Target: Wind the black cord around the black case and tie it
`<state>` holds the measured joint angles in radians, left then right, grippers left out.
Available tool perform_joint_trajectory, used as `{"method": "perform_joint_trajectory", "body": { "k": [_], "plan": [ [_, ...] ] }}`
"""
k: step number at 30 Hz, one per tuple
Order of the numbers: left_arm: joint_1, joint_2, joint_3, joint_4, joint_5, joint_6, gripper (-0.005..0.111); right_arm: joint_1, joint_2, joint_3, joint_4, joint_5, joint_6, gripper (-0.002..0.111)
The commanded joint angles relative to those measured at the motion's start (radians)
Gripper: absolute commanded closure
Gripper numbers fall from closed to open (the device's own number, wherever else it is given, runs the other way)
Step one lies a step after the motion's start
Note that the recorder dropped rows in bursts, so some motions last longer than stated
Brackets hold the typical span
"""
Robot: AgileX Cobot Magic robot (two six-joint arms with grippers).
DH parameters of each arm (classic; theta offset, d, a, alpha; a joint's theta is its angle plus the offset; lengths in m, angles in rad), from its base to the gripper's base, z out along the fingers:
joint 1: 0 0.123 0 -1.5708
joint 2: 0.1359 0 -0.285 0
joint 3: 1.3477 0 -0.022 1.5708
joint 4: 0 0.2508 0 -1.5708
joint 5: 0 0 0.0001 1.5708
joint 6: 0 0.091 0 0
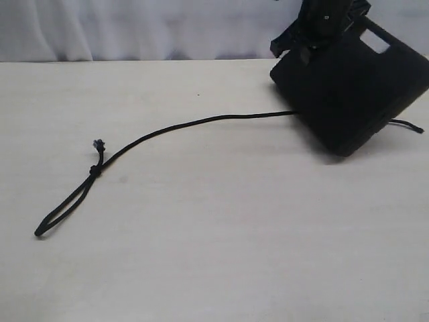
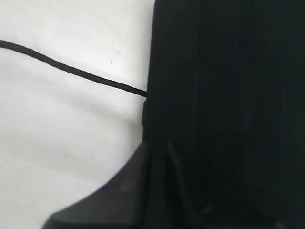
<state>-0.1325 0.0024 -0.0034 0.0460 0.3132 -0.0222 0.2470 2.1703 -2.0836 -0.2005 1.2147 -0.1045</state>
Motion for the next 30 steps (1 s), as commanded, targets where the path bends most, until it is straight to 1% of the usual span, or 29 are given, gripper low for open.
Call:
{"method": "perform_joint_trajectory", "body": {
  "k": [1, 2, 3, 4, 5, 6, 7, 8, 10, 13, 16, 19, 21, 25, 30],
  "plan": [
    [-0.008, -0.002, 0.003, -0.002, -0.008, -0.001, 0.107, -0.017, -0.016, 0.002, -0.169, 0.006, 0.064, 0.063],
    [-0.008, -0.002, 0.003, -0.002, -0.008, -0.001, 0.107, -0.055, -0.024, 0.002, -0.308, 0.006, 0.212, 0.050],
    [-0.008, -0.002, 0.003, -0.002, -0.008, -0.001, 0.107, -0.088, -0.027, 0.002, -0.331, 0.006, 0.242, 0.047],
    [-0.008, -0.002, 0.003, -0.002, -0.008, -0.001, 0.107, -0.163, -0.026, 0.002, -0.290, 0.006, 0.242, 0.047],
    [-0.008, -0.002, 0.003, -0.002, -0.008, -0.001, 0.107, -0.211, -0.025, 0.002, -0.242, 0.006, 0.242, 0.047],
    [-0.008, -0.002, 0.003, -0.002, -0.008, -0.001, 0.107, -0.308, -0.023, 0.002, -0.142, 0.006, 0.229, 0.047],
    [-0.008, -0.002, 0.003, -0.002, -0.008, -0.001, 0.107, -0.355, -0.019, 0.002, -0.084, -0.010, 0.210, 0.047],
    [-0.008, -0.002, 0.003, -0.002, -0.008, -0.001, 0.107, -0.435, -0.006, 0.002, 0.013, -0.039, 0.170, 0.049],
    [-0.008, -0.002, 0.003, -0.002, -0.008, -0.001, 0.107, -0.510, 0.019, 0.002, 0.098, -0.071, 0.132, 0.051],
    [-0.008, -0.002, 0.003, -0.002, -0.008, -0.001, 0.107, -0.580, 0.075, 0.002, 0.212, -0.140, 0.056, 0.051],
    [-0.008, -0.002, 0.003, -0.002, -0.008, -0.001, 0.107, -0.605, 0.135, 0.002, 0.263, -0.205, -0.006, 0.051],
    [-0.008, -0.002, 0.003, -0.002, -0.008, -0.001, 0.107, -0.605, 0.185, -0.005, 0.321, -0.294, -0.096, 0.051],
    [-0.008, -0.002, 0.003, -0.002, -0.008, -0.001, 0.107, -0.605, 0.227, -0.045, 0.368, -0.328, -0.096, 0.054],
    [-0.008, -0.002, 0.003, -0.002, -0.008, -0.001, 0.107, -0.605, 0.318, -0.189, 0.413, -0.316, -0.089, 0.057],
    [-0.008, -0.002, 0.003, -0.005, -0.008, -0.001, 0.107, -0.605, 0.410, -0.337, 0.406, -0.274, -0.089, 0.057]
  ]
}}
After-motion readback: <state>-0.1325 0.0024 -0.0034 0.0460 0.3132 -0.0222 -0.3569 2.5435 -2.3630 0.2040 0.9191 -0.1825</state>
